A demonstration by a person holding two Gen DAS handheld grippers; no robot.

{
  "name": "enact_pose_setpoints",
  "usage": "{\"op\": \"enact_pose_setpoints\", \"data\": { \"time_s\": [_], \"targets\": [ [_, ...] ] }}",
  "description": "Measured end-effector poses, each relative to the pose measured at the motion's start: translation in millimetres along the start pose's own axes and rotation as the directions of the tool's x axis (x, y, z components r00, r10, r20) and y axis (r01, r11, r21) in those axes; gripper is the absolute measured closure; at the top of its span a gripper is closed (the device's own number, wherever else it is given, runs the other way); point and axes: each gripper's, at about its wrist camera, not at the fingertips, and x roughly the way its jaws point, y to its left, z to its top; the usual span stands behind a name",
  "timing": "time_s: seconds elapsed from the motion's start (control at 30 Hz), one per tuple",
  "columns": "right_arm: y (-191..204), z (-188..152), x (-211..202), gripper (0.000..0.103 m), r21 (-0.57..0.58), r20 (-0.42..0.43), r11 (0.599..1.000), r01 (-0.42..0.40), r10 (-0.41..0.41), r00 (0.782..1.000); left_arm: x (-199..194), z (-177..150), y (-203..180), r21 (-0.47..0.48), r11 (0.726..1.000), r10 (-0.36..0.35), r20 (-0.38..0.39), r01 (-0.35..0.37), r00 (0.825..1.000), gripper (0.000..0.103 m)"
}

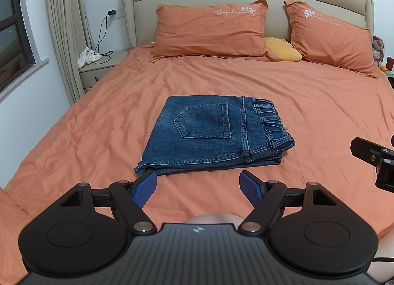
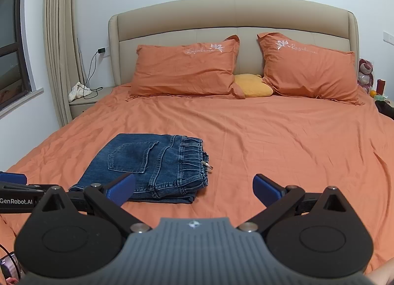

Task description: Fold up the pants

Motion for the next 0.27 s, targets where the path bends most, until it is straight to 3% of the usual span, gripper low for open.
{"op": "enact_pose_setpoints", "data": {
  "time_s": [0.27],
  "targets": [
    [-1.1, -0.7, -0.7, 0.005, 0.002, 0.000, 1.000, 0.000, 0.000, 1.000, -3.1, 0.3, 2.0, 0.012, 1.000, 0.008, 0.007, -0.009, 1.000, 0.014]
  ]
}}
